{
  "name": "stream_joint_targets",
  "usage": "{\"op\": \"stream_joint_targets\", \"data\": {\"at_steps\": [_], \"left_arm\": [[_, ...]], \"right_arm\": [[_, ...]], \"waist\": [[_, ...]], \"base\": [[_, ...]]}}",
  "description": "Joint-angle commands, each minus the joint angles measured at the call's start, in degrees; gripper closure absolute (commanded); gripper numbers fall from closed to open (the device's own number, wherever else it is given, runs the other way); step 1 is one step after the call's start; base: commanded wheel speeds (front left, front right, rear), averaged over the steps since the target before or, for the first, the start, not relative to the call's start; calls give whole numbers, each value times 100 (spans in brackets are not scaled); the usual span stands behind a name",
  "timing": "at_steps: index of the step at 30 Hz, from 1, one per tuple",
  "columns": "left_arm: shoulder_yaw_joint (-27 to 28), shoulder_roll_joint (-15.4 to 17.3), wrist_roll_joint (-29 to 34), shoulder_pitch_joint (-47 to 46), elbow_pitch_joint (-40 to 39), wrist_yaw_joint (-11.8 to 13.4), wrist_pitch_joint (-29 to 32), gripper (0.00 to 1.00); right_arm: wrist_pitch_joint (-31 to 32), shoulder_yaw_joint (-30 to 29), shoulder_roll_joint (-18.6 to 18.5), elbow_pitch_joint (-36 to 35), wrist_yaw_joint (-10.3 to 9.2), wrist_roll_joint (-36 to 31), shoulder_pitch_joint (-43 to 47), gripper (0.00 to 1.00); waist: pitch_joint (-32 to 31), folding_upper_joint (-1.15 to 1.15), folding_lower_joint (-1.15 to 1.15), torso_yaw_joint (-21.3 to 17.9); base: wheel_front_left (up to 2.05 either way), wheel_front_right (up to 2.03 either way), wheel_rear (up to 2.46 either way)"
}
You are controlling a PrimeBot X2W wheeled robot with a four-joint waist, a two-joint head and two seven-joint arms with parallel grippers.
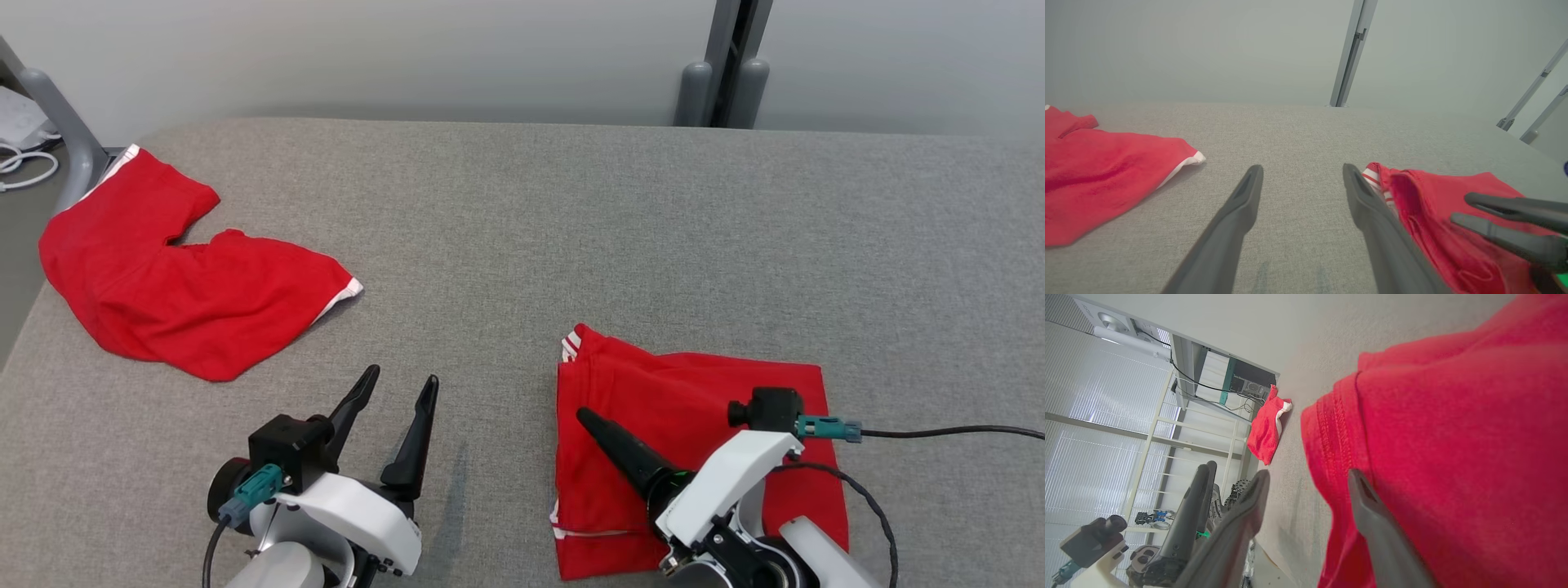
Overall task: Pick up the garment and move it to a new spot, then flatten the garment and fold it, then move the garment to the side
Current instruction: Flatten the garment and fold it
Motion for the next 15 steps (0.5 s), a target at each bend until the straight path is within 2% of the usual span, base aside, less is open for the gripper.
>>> {"op": "stream_joint_targets", "data": {"at_steps": [1,10,15], "left_arm": [[39,-10,46,40,34,-29,-22,0],[95,-72,117,96,118,-86,-22,0],[136,-70,133,123,100,-79,-22,0]], "right_arm": [[34,23,3,-47,0,72,-10,0],[146,325,82,-273,0,255,85,0],[128,201,-46,-499,0,98,60,0]], "waist": [[-11,0,0,3],[-138,0,0,-112],[-194,0,0,-245]], "base": [[0,0,0],[0,0,0],[0,0,0]]}}
